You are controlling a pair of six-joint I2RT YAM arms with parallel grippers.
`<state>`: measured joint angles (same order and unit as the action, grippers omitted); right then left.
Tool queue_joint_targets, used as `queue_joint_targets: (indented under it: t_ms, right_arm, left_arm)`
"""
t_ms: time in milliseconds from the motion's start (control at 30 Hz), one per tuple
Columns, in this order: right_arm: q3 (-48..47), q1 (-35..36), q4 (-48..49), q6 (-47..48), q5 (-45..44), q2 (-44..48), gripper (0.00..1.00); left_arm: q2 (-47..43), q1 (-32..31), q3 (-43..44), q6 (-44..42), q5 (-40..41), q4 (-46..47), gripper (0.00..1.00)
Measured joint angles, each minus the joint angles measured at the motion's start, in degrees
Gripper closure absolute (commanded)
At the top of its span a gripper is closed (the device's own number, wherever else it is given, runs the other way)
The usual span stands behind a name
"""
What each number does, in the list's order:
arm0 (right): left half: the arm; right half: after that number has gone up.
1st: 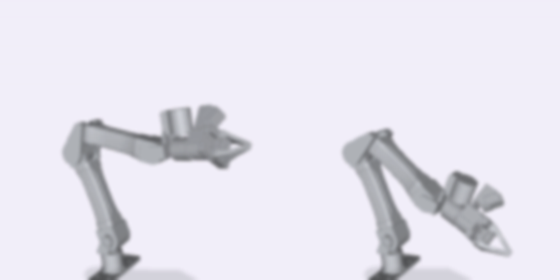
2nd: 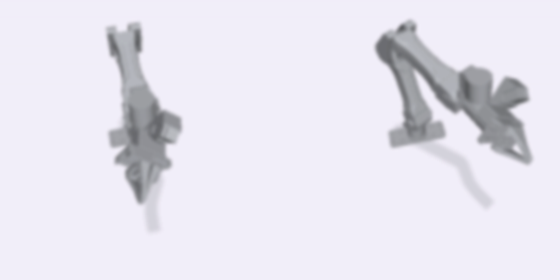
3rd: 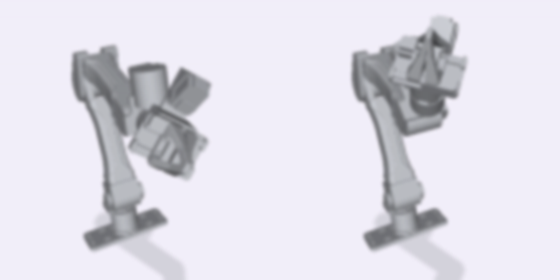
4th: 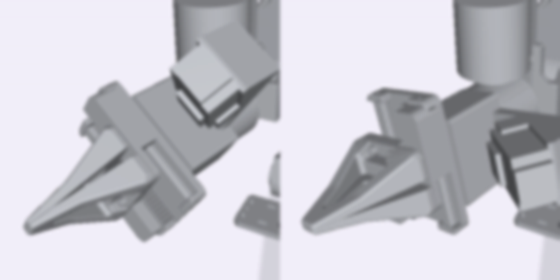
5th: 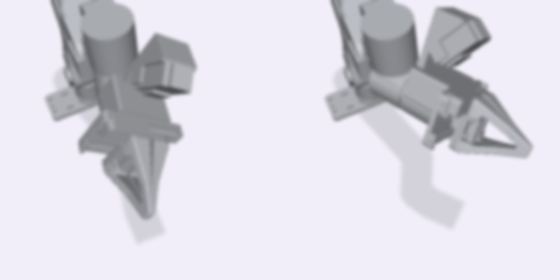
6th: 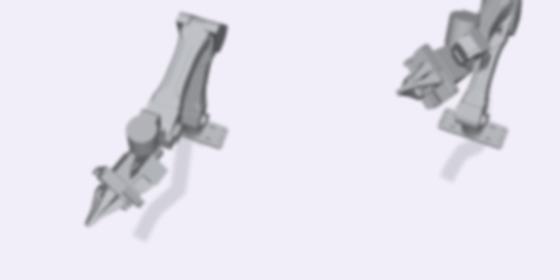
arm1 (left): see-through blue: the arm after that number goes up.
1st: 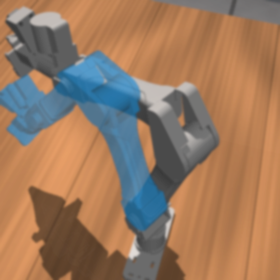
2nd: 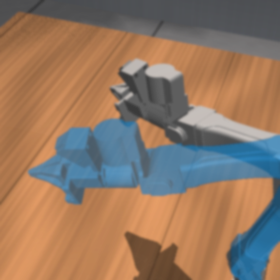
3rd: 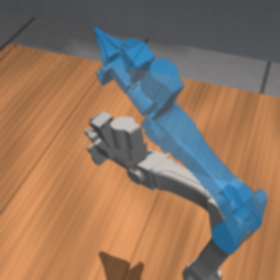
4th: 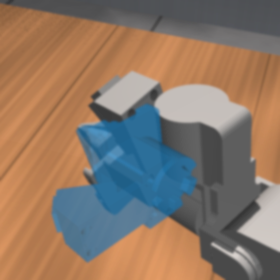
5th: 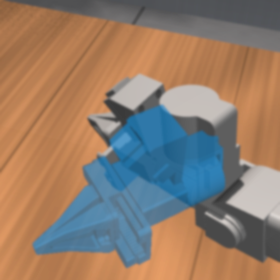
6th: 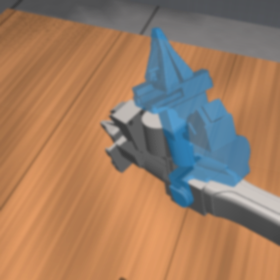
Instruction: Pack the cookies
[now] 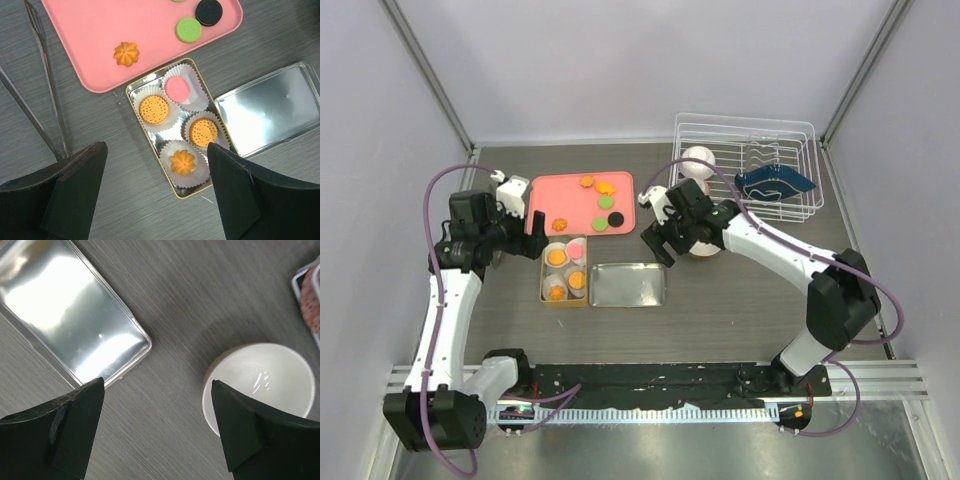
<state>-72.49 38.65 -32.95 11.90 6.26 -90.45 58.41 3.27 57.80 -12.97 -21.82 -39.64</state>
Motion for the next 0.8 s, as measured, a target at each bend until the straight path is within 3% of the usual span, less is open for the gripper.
queue_joint_targets:
  t_ms: [300,800]
  right_arm:
    - [5.55,0.17,0.2,-0.76,-1.18,-7.52,0.14]
    - [5.46,0.39,1.27,-3.3,2.34,-11.98,0.22]
  left_arm:
    - [-2.45,-0.2,-1.29,1.27,0.04,-0.48,0.13]
    - [-3.78,-0.26,-3.78,1.84,-0.04,-0.13,0.13]
